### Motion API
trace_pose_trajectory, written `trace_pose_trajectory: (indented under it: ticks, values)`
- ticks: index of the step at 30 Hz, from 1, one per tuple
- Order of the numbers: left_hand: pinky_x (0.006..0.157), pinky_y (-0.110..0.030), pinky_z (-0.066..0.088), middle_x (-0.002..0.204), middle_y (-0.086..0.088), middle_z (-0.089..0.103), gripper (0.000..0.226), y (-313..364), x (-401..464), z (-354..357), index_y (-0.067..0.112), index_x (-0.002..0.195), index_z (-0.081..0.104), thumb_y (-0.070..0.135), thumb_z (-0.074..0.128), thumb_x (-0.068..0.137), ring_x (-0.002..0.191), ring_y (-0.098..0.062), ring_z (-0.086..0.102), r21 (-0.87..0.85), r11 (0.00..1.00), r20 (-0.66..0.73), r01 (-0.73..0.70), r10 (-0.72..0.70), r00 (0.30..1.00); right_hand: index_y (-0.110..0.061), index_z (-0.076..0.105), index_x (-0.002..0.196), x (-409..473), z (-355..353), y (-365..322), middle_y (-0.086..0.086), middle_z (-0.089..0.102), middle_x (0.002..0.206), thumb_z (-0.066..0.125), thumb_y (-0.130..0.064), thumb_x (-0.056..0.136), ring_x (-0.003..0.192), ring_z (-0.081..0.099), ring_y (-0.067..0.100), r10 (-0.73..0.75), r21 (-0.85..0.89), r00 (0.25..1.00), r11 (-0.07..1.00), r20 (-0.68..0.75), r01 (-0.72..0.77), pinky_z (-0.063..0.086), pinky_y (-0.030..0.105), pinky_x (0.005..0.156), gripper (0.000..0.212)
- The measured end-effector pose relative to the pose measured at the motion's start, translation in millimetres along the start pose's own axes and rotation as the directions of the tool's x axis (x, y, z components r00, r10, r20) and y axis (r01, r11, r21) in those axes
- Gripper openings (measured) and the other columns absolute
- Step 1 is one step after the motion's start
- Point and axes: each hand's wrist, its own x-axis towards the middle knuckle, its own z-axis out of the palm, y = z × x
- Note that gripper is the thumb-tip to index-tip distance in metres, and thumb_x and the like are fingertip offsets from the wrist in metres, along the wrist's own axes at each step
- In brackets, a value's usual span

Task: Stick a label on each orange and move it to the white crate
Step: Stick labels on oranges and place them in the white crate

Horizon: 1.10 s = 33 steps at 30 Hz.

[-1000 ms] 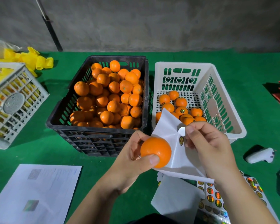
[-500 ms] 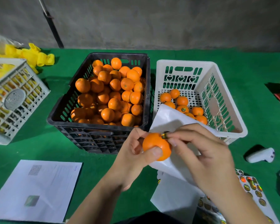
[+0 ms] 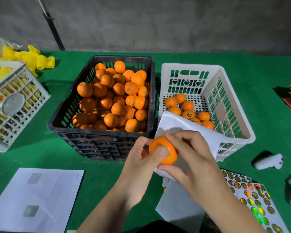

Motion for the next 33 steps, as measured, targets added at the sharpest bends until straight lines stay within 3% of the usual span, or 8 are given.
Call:
trace_pose_trajectory:
  ticks: [5,10,16,20,24,26,28,33]
  values:
    - [0.103,-0.051,0.051,0.117,-0.024,0.067,0.105,4,-2,1,0.002,0.121,0.055,0.068,0.097,0.051,0.111,-0.032,0.067,-0.105,0.994,0.023,0.032,-0.03,0.999,-0.014,0.06,0.146,5,1,0,0.0,0.049,0.143,0.069,-0.053,0.092,0.132,0.046,0.022,-0.103,-0.103,0.993,0.99,-0.055,0.097,0.033,0.023,0.113,0.067]
    - [0.101,-0.045,0.052,0.116,-0.016,0.069,0.102,8,0,-3,0.006,0.122,0.056,0.077,0.089,0.057,0.11,-0.025,0.067,0.012,1.0,0.02,0.003,-0.004,1.0,-0.011,0.059,0.144,14,-7,3,0.003,0.063,0.131,0.081,-0.044,0.087,0.125,0.062,0.025,-0.126,0.014,0.992,0.992,-0.016,0.126,0.054,0.043,0.1,0.07]
    - [0.091,-0.046,0.045,0.103,-0.01,0.068,0.041,1,10,-12,0.02,0.089,0.065,0.054,0.082,0.076,0.099,-0.027,0.06,0.016,1.0,-0.173,0.002,0.0,0.985,-0.004,0.048,0.152,21,-20,25,-0.002,0.05,0.136,0.075,-0.037,0.09,0.126,0.051,0.02,-0.08,0.033,0.987,0.996,-0.138,0.086,0.039,0.029,0.11,0.075]
    - [0.089,-0.044,0.048,0.101,-0.012,0.069,0.036,-2,20,-30,0.01,0.106,0.051,0.019,0.078,0.086,0.096,-0.026,0.066,-0.016,0.996,-0.217,-0.092,0.087,0.972,-0.008,0.04,0.159,40,-19,61,0.014,0.048,0.142,0.074,-0.028,0.092,0.135,0.042,0.021,0.201,-0.036,0.942,0.975,-0.269,-0.218,0.034,0.026,0.118,0.078]
    - [0.091,-0.033,0.059,0.124,-0.009,0.074,0.038,9,25,-40,0.008,0.133,0.06,0.011,0.069,0.097,0.11,-0.024,0.071,0.059,0.981,-0.167,-0.182,0.19,0.968,-0.039,0.012,0.166,54,-12,80,-0.004,0.02,0.172,0.058,-0.068,0.095,0.158,0.012,0.014,0.527,-0.01,0.844,0.848,-0.099,-0.53,0.015,0.042,0.125,0.089]
    - [0.098,-0.043,0.059,0.126,-0.015,0.073,0.032,18,32,-46,0.004,0.13,0.064,0.014,0.07,0.1,0.113,-0.031,0.069,0.059,0.982,-0.181,-0.179,0.186,0.966,-0.06,0.039,0.149,58,-1,80,-0.03,0.04,0.159,0.037,-0.073,0.101,0.145,0.034,-0.01,0.574,0.34,0.815,0.752,0.08,-0.564,0.029,0.032,0.119,0.05]
    - [0.095,-0.05,0.058,0.116,-0.016,0.074,0.03,27,43,-51,0.002,0.124,0.065,0.015,0.069,0.098,0.104,-0.032,0.07,0.056,0.986,-0.231,-0.159,0.168,0.958,-0.041,0.068,0.128,60,13,83,-0.01,0.066,0.142,0.039,-0.054,0.111,0.122,0.065,0.007,0.594,0.652,0.731,0.414,0.336,-0.636,0.05,0.035,0.105,0.036]
    - [0.066,-0.027,0.056,0.094,0.006,0.076,0.019,57,95,-62,0.009,0.118,0.067,0.024,0.063,0.107,0.086,-0.013,0.073,0.511,0.831,-0.099,-0.221,0.313,0.945,-0.027,0.077,0.094,71,32,92,-0.001,0.069,0.077,0.064,-0.02,0.105,0.07,0.066,0.017,0.546,0.633,0.817,0.57,0.185,-0.524,0.056,0.034,0.065,0.019]
